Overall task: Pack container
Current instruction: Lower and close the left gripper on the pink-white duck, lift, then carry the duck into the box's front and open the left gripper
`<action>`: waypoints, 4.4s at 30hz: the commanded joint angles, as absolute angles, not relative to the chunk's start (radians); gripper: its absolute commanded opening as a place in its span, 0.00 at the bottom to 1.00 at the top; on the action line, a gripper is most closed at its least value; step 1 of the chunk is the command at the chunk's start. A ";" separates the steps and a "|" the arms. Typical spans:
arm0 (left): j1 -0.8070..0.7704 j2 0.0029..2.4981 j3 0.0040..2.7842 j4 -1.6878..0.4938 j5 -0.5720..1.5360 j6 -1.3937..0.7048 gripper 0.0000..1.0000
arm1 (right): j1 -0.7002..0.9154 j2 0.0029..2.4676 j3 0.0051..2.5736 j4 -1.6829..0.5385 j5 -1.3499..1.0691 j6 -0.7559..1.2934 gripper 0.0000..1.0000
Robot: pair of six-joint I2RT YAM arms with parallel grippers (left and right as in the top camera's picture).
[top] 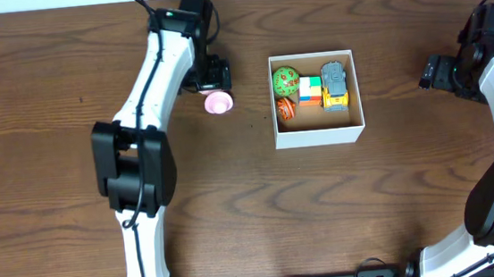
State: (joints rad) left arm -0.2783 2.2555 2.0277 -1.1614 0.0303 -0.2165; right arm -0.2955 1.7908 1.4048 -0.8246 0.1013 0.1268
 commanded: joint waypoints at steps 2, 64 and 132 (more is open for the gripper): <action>-0.282 2.312 2.053 -1.147 0.046 -0.226 0.98 | -0.300 1.795 1.402 -0.823 0.101 0.145 0.99; -0.313 2.393 2.011 -1.056 0.060 -0.343 0.97 | -0.300 1.795 1.402 -0.823 0.101 0.145 0.99; -0.748 2.039 2.012 -1.087 0.105 0.088 0.28 | -0.300 1.795 1.402 -0.823 0.100 0.145 0.99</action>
State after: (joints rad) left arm -0.7471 2.0552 2.0178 -1.0935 0.1055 0.0597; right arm -0.2955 1.7908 1.4048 -0.8242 0.1009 0.1268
